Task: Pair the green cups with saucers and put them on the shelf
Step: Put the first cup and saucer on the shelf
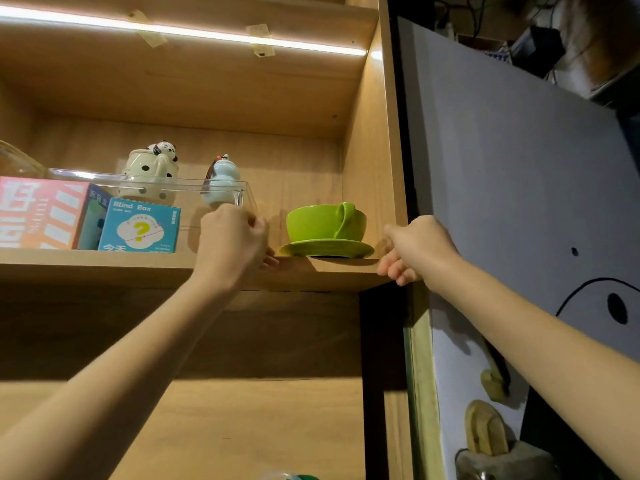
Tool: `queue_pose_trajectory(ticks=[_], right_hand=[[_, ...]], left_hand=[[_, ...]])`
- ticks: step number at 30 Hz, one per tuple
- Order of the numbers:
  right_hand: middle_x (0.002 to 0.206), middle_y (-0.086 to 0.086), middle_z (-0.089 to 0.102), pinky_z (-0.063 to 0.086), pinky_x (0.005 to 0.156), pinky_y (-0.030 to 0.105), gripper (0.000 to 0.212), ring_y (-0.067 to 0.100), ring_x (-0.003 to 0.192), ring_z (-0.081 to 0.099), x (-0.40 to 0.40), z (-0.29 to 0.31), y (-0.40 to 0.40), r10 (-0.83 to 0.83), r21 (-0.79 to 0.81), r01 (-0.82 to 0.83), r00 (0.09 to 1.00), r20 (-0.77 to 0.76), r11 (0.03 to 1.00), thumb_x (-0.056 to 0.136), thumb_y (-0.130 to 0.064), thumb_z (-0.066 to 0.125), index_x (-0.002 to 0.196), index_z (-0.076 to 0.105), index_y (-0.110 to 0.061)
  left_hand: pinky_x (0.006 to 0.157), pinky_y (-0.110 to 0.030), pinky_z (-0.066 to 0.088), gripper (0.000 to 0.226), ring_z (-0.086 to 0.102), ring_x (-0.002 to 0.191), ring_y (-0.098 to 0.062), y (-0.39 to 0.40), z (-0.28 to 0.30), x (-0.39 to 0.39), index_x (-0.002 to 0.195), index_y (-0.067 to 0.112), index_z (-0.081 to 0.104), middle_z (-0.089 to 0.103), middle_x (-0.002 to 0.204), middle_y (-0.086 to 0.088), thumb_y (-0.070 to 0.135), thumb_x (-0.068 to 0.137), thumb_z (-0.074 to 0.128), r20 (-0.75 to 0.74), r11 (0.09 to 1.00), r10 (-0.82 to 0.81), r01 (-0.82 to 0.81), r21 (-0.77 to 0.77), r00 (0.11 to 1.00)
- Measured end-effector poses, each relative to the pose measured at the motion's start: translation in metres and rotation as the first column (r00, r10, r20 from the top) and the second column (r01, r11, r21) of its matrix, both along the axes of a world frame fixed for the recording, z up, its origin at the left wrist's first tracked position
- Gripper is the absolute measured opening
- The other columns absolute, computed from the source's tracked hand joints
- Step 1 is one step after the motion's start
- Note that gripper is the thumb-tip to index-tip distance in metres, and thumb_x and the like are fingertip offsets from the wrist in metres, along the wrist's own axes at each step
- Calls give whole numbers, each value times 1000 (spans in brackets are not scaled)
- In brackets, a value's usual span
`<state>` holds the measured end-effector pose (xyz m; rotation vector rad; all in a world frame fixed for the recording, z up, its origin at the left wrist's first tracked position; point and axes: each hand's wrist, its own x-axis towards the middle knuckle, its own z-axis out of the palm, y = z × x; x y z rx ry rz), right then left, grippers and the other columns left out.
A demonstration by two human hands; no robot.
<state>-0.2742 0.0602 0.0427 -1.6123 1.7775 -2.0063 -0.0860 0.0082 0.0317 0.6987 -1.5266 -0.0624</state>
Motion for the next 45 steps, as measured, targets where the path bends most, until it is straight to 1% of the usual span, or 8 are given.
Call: queue_pose_trajectory(ticks=[3,5,8,14,21,33,40,45], right_hand=[[95,4,70,55,69,19,34,10,77,64,-5,-33,11,-175,-377,25,913,-370,926,98,-23,37,112,63,-6],[131,-10,52,36,102,15,40,-2,119,42,-1,-51,10,-106,-295,-73,830,-547,953,99,-24,34,138,42,-19],[155,-16,18,6,116,20,49,-10,133,8,-1,-63,-7,-57,-158,-58,768,-638,986,99,-31,28,146,14,-30],[158,-14,7,-12,114,22,52,-11,130,-4,-5,-61,-19,-157,-144,79,712,-685,986,99,-36,21,148,4,-28],[157,-8,19,-6,118,28,50,4,144,10,1,-58,-20,-258,-177,188,679,-687,966,100,-33,22,148,14,-22],[159,-6,10,-9,116,29,53,7,146,5,3,-61,-21,-309,-179,262,630,-713,948,99,-32,23,149,8,-20],[159,0,-9,-6,119,37,67,12,146,-9,8,-57,-3,-239,-19,389,526,-816,921,97,-28,32,148,-8,-17],[160,-1,2,2,119,40,65,14,147,3,6,-51,27,-22,183,241,657,-753,953,95,-24,40,149,5,-22]], left_hand=[[88,-21,44,38,61,95,-11,4,-30,-1,126,12,52,62,113,-2,22,89,49,197,928,190,-110,-357,962],[107,-21,17,63,30,130,-4,2,-40,-5,141,23,25,30,143,11,43,83,37,371,934,227,-94,-344,900],[110,-20,-10,79,-3,134,6,-16,-47,-8,141,29,-2,-1,143,18,53,67,12,451,914,326,-155,-374,831],[112,-27,-12,79,-7,134,2,-28,-50,-12,142,25,-5,-4,143,15,53,69,8,433,878,406,-213,-428,805],[113,-30,-6,83,3,141,-8,-32,-49,-16,145,14,6,14,155,-1,51,70,8,422,839,484,-268,-474,766],[111,-31,-8,75,-5,142,-13,-27,-54,-13,145,15,-2,3,157,-3,41,80,25,492,836,518,-293,-464,700],[116,-38,-3,77,-10,143,-15,-4,-36,-9,144,17,-9,-9,157,-2,28,88,43,694,920,384,-320,-228,608],[105,-33,33,63,39,131,-28,33,-27,10,142,11,24,40,144,-16,20,87,51,550,993,79,-114,29,832]])
